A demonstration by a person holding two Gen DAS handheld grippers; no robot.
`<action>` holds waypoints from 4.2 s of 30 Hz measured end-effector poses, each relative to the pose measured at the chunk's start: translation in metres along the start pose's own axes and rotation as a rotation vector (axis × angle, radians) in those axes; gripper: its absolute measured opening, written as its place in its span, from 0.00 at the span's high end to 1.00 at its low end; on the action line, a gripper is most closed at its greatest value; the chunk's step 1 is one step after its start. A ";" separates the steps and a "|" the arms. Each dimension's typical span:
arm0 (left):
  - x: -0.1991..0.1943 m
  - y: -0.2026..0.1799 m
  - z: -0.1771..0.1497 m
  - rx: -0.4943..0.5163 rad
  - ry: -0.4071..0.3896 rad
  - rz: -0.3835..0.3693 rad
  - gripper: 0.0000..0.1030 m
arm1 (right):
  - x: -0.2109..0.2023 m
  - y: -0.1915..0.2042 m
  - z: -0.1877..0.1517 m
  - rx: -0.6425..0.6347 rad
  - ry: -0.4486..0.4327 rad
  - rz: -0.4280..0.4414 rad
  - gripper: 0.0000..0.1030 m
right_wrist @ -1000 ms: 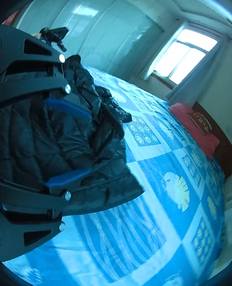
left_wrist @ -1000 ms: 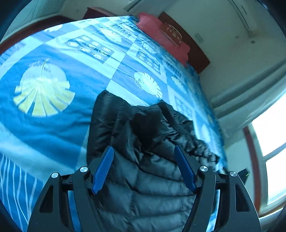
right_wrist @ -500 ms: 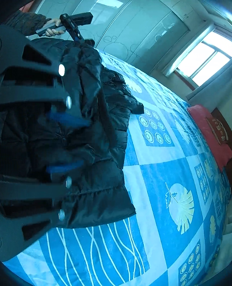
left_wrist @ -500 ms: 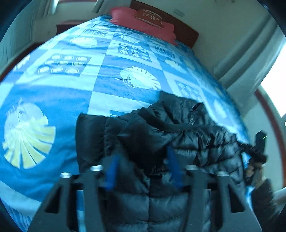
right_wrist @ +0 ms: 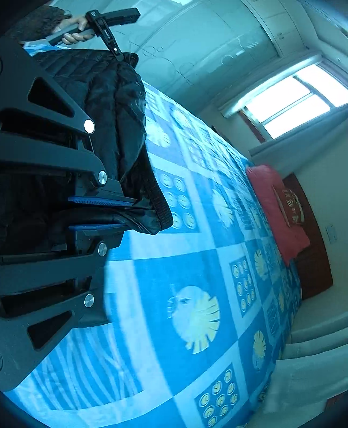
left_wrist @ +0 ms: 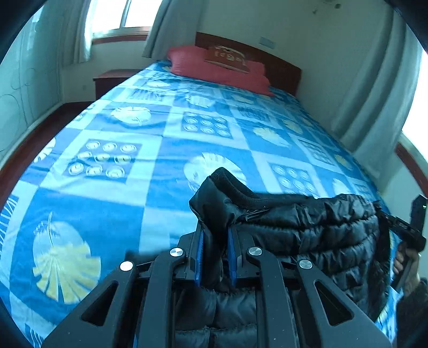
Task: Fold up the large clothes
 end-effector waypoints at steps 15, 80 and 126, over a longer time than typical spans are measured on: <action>0.101 0.029 -0.045 -0.096 0.133 0.068 0.83 | 0.102 -0.053 -0.032 0.060 0.152 -0.144 0.84; -0.072 0.004 -0.154 -0.262 0.001 0.105 0.41 | -0.086 -0.042 -0.141 -0.018 0.013 -0.279 0.42; -0.160 -0.001 -0.270 -0.478 0.036 -0.002 0.74 | -0.171 -0.078 -0.254 0.272 0.094 -0.102 0.69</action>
Point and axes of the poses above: each gripper's, at about its wrist camera, not at the fingertips, and x roughly the way its jaws point, y to its left, z to its top, the point moved 5 cm from there along x, roughly the way its jaws point, and after that the axes turned 8 degrees about x, right-handed, at the moved point
